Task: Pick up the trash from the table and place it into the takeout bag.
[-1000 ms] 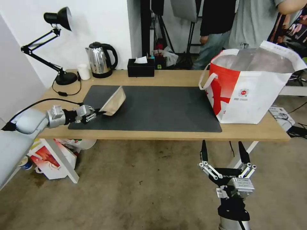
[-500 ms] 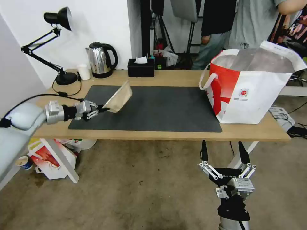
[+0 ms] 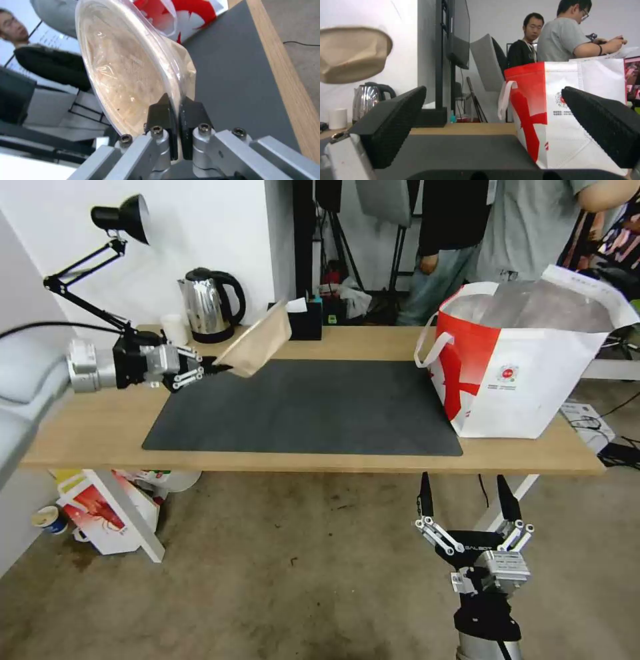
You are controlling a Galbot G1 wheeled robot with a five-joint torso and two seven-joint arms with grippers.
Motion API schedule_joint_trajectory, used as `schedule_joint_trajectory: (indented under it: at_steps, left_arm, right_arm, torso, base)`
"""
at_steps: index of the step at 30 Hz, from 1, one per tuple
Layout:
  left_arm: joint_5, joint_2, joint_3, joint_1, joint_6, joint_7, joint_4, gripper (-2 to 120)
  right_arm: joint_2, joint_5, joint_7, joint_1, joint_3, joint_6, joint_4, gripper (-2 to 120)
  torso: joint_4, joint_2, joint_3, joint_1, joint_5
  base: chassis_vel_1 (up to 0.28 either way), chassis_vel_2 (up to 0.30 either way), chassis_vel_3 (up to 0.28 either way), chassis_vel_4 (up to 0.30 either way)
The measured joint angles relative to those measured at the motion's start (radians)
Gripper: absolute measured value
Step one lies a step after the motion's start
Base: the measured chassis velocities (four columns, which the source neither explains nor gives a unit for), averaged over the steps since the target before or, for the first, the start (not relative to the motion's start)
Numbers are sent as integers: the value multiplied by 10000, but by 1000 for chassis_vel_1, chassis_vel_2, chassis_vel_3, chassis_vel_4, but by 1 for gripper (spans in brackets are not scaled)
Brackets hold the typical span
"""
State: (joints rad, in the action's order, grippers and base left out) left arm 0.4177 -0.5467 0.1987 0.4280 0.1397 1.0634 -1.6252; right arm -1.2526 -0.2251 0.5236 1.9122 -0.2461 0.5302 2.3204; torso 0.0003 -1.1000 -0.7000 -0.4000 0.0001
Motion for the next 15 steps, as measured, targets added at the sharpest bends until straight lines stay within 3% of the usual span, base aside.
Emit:
schedule_joint_trajectory:
  at_steps: [4,9,12,15]
  left_arm:
    - [28,8,-252,-404,-23,99,-72,1]
    - [85,-201,-1265,-1747,-28,205,-86,1]
    - [99,-616,-2020,-2494,5,249,71,1]
    - [99,-825,-2263,-2738,8,251,153,1]
  right_arm:
    - [0,0,0,-1,0,0,0,100]
    - [0,0,0,0,0,0,0,100]
    - [0,0,0,0,0,0,0,100]
    - [0,0,0,0,0,0,0,100]
  torso:
    - [-2,0,0,0,0]
    - [-1,0,0,0,-1]
    - [-6,1,-1,0,0]
    - [-7,0,0,0,1]
  base:
    - [0,0,0,0]
    - [0,0,0,0]
    - [0,0,0,0]
    - [0,0,0,0]
